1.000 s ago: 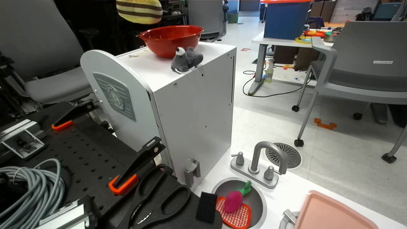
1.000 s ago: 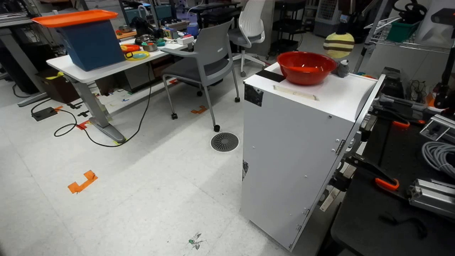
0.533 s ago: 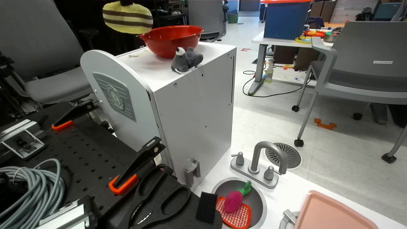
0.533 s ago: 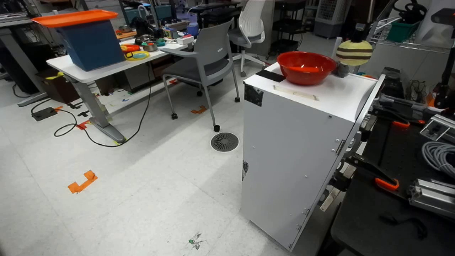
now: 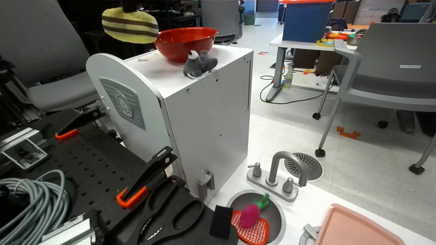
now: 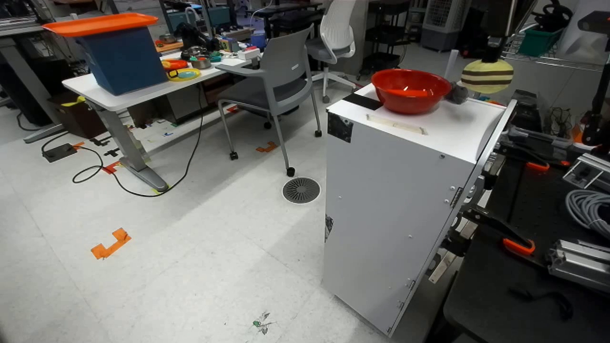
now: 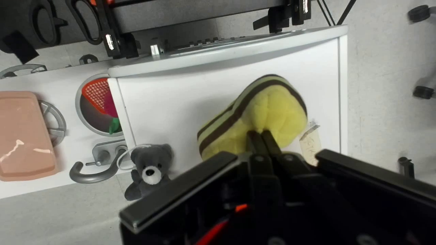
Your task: Remove the yellow plushy from the red bowl and put it on top of the shelf
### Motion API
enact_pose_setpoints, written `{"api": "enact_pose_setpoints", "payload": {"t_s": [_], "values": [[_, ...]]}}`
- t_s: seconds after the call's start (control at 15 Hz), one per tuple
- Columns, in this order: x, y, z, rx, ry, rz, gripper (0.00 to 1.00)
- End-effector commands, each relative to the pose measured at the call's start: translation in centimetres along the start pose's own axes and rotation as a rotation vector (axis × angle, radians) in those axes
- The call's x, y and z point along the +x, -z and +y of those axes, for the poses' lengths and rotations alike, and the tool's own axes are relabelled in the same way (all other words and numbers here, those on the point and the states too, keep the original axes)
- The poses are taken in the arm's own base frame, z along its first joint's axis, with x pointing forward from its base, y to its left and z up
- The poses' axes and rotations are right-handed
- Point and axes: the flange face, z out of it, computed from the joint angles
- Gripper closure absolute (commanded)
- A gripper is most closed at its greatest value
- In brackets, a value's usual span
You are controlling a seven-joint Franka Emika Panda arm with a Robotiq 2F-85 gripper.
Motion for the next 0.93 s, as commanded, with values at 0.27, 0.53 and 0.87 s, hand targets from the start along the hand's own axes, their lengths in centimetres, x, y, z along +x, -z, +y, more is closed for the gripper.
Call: {"api": "enact_pose_setpoints", "payload": {"t_s": [0.27,0.53,0.87], "values": [[-0.2,0.3,1.6,-0.001,-0.034,-0.040,0.53],[-0.2,0.3,2.1,0.002,-0.052,-0.036,0.23],[-0.2,-0.1,1.9,0.034,-0.066,-0.031,0.11]]}}
